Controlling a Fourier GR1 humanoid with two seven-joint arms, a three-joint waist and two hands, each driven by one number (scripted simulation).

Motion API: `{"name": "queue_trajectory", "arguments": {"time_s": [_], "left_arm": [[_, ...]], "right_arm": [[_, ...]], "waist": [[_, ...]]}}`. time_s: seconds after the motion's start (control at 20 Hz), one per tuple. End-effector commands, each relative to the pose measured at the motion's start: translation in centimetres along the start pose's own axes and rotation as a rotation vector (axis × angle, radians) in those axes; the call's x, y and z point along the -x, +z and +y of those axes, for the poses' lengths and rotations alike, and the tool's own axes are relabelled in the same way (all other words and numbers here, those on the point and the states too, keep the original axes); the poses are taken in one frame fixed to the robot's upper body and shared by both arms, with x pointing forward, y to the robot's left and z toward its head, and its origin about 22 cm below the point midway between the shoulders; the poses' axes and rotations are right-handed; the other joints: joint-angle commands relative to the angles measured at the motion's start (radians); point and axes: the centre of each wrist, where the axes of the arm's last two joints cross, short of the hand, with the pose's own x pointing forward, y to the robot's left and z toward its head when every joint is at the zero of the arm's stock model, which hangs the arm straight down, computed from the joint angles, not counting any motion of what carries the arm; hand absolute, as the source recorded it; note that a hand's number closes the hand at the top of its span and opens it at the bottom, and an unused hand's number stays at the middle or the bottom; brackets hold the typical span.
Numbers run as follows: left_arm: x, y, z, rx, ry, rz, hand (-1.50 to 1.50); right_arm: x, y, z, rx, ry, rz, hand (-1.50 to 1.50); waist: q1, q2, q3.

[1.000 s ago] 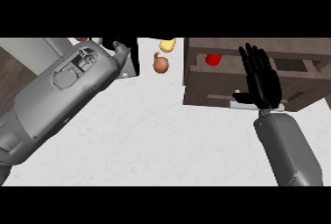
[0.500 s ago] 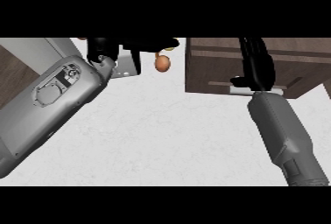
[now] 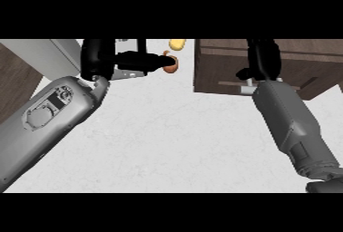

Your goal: Pick up the can, place it into the drawer and close the drawer

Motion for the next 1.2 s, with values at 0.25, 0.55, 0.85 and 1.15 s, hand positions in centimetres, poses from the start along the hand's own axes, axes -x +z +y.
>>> {"name": "queue_trajectory", "arguments": {"time_s": [0.25,0.55,0.85,1.15], "left_arm": [[0.1,1.2,2.1,0.014,-0.003,-0.01,-1.5],[1.7,2.4,1.7,0.031,0.013,-0.011,-1.5],[2.8,2.6,2.5,0.002,0.011,0.011,-1.5],[3.2,2.9,3.8,0.004,0.0,0.011,-1.5]], "right_arm": [[-0.9,-2.7,-1.5,0.01,-0.03,0.034,-1.5],[-2.9,-3.9,-2.2,0.018,-0.17,0.013,-1.5],[-4.3,-4.4,-2.5,0.063,-0.412,0.035,-1.5],[-5.4,-4.5,-2.4,0.085,-0.608,0.055,-1.5]], "waist": [[0.032,0.014,0.005],[0.029,0.015,0.006],[0.017,0.01,0.008],[0.002,0.003,0.006]]}}
